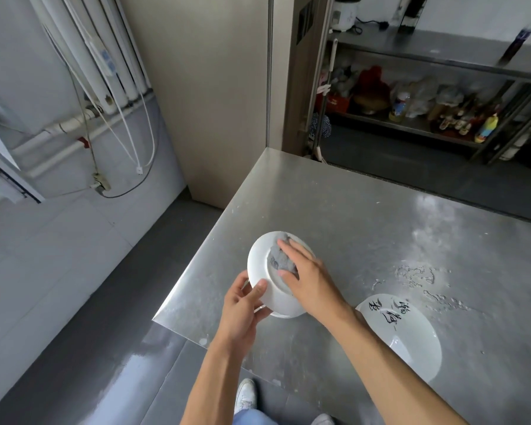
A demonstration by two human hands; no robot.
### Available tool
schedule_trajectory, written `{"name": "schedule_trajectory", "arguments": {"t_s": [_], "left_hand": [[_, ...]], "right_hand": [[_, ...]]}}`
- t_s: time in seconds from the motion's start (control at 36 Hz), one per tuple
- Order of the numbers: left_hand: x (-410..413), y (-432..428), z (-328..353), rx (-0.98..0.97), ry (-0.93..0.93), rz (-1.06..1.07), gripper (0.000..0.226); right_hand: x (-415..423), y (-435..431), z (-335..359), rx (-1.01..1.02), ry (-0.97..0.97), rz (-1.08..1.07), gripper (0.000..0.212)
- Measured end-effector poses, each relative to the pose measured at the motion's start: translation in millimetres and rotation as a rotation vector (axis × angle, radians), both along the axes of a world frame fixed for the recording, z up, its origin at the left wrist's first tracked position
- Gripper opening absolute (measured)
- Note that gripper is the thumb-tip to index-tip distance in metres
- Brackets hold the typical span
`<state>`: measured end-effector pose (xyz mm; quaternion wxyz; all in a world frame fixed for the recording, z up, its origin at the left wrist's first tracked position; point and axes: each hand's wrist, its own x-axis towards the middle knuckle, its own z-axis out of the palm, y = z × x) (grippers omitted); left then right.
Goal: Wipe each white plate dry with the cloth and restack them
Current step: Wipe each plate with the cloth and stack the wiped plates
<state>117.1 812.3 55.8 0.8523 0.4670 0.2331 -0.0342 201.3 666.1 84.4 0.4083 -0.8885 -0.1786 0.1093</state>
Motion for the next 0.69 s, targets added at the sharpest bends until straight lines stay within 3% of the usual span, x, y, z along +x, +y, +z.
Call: {"name": "schedule_trajectory", "arguments": {"t_s": [0.14,0.25,0.47,0.69], "left_hand": [[-2,5,-5,-0.032,0.02,0.037,0.016],[-2,14,-8,-0.101,0.019,0.068,0.019],[-5,25,-11,-0.101,0.044,0.035,0.024],[-4,15,-4,-0.063,0.015,-0.063,0.029]], "right_hand": [[-4,0,-1,0.007,-0.063,0.188,0.051],[-7,-6,-3,-0.108,-0.158,0.231,0.045],[-3,-16,-1,-0.325,-0.311,0.052,0.043],[7,-6,12,-0.313,-0.279,-0.092,0.042]]}}
